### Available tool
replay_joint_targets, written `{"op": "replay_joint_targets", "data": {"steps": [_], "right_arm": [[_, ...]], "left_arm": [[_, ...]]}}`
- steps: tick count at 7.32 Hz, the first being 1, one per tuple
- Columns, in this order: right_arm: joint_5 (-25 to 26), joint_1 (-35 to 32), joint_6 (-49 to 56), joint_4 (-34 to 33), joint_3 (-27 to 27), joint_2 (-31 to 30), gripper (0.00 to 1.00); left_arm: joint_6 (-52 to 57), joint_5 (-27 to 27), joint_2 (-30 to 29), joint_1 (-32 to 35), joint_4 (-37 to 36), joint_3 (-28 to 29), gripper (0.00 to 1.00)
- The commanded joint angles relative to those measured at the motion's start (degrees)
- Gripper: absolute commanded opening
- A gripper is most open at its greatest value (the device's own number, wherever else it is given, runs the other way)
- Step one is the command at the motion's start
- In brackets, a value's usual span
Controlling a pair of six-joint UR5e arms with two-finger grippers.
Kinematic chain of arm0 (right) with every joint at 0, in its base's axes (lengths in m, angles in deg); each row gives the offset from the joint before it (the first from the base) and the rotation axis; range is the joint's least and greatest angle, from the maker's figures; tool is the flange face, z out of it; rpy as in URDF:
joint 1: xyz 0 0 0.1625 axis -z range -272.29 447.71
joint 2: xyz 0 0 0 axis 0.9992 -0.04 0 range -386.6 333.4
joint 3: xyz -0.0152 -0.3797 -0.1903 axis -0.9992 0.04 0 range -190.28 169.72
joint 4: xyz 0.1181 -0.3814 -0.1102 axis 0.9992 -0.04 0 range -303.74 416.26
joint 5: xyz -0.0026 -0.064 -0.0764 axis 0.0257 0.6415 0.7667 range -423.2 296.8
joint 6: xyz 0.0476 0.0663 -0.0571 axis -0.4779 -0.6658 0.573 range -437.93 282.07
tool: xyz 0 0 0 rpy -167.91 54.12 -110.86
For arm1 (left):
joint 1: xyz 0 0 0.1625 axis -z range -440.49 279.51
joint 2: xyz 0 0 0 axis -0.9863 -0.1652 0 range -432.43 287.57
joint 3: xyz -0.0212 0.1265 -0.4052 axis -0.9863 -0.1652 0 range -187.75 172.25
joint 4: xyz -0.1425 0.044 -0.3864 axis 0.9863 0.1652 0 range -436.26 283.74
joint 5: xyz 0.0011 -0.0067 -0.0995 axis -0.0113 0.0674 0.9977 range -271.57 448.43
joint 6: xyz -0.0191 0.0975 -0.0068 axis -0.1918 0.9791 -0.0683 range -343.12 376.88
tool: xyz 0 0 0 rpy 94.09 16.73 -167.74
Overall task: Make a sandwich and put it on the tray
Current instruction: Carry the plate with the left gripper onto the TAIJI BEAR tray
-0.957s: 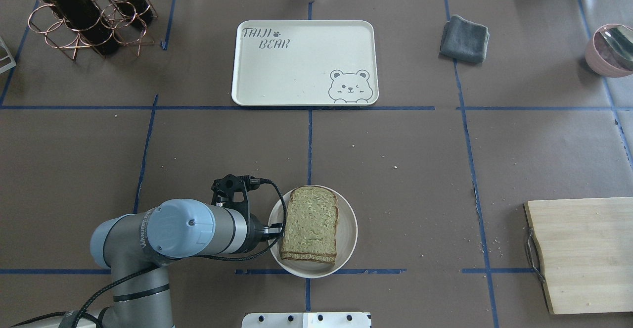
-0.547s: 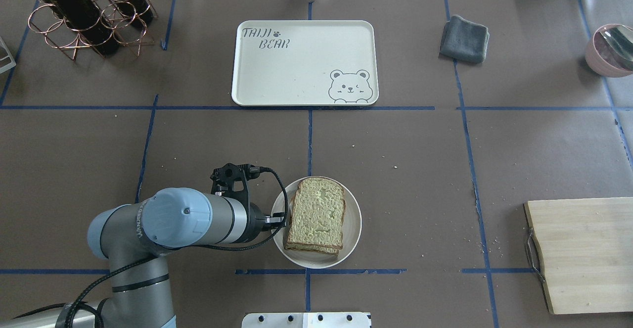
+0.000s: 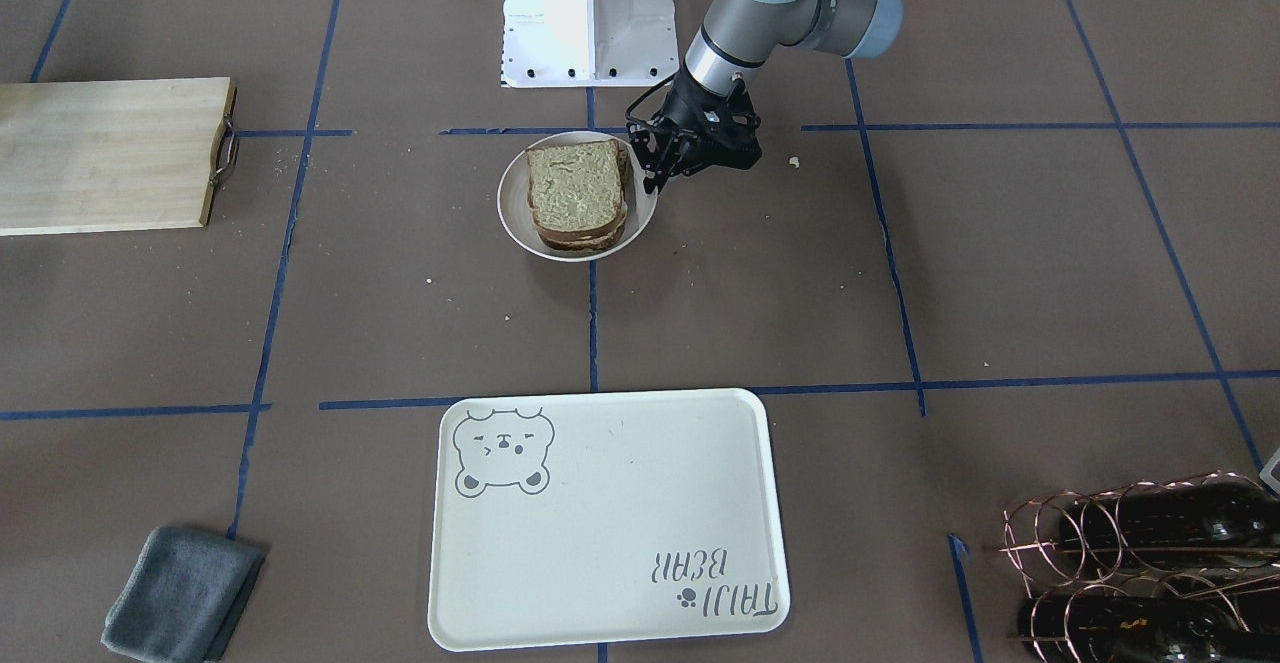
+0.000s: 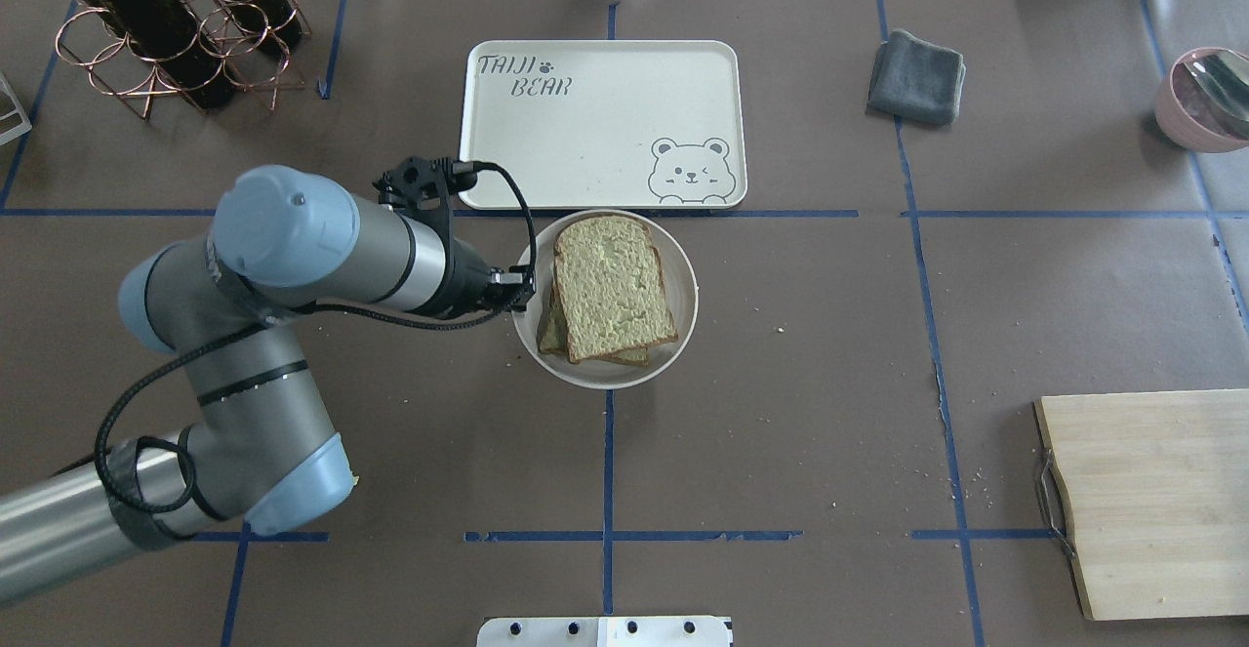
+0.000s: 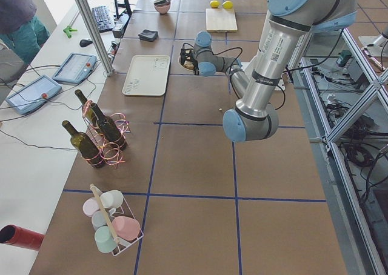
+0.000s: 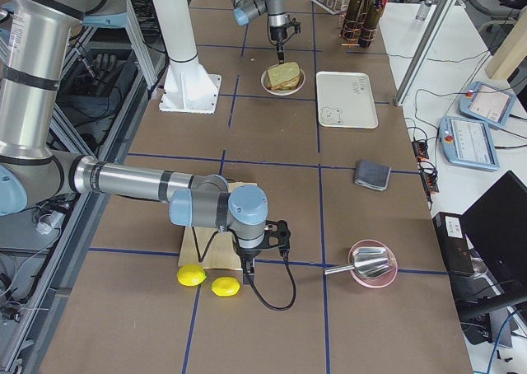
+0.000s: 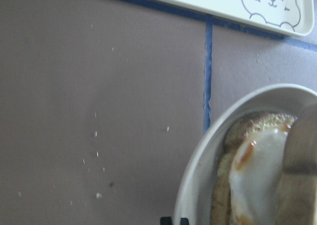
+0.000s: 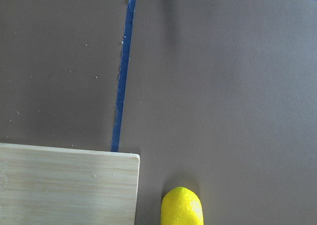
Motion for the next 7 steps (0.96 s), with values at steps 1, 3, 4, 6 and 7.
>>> {"op": "replay_joint_targets", "data": {"steps": [1, 3, 4, 6, 7], "right_arm": [[0.00, -0.09, -0.01, 0.07, 0.05, 0.08, 1.00], [0.09, -0.70, 0.08, 0.07, 0.14, -0.01, 1.00], [0.09, -1.14, 0.08, 0.07, 0.05, -0.01, 1.00], [0.09, -1.84, 0.17, 0.07, 0.05, -0.01, 1.00], [0.09, -1.93, 0.17, 0.07, 0.05, -0.01, 1.00]], "left_arm": [[6.92, 6.74, -8.05, 8.75, 0.19, 12.53, 0.00], [8.01, 9.57, -16.23, 12.38, 7.18, 29.30, 0.00], [8.10, 9.67, -20.62, 13.52, 10.97, 37.74, 0.00], [8.19, 9.67, -26.96, 13.80, 17.55, 50.15, 0.00], [8.28, 9.23, -28.73, 13.80, 19.42, 54.31, 0.00]]}}
